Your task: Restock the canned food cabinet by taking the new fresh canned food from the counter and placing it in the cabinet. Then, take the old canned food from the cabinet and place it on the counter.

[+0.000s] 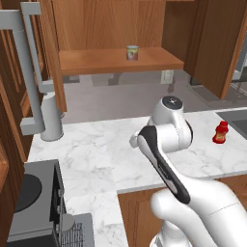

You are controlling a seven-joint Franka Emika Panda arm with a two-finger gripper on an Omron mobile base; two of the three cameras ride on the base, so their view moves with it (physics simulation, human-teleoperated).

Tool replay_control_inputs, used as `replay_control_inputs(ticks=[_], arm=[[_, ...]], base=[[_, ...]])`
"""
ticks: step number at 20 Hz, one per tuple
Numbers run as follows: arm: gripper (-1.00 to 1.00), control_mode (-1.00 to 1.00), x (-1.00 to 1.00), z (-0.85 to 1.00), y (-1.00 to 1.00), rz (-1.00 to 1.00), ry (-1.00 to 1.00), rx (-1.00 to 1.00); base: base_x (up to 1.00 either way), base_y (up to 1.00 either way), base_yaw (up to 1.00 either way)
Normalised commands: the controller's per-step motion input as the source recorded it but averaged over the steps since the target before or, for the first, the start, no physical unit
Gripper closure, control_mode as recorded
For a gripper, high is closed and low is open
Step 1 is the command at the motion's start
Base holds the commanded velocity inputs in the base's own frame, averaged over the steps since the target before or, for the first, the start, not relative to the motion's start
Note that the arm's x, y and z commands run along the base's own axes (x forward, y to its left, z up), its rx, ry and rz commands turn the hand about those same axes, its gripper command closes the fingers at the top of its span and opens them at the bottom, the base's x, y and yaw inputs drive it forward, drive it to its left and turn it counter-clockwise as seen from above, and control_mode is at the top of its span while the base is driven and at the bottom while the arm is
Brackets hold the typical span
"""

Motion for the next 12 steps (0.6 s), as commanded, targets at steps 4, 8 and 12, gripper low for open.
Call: replay_control_inputs(ticks=[4,8,12], arm=[[1.0,-1.0,0.85,-0.79,-0.01,-0.08,0.0,0.15],[1.0,-1.0,0.9,-0.65,0.0,-0.05,-0.02,0.03],[1.0,-1.0,0.69,-0.5,0.11,0.0,-0.09,0.0]], base=[[0.0,0.0,0.0],[0.0,0.0,0.0],[0.0,0.0,0.0]])
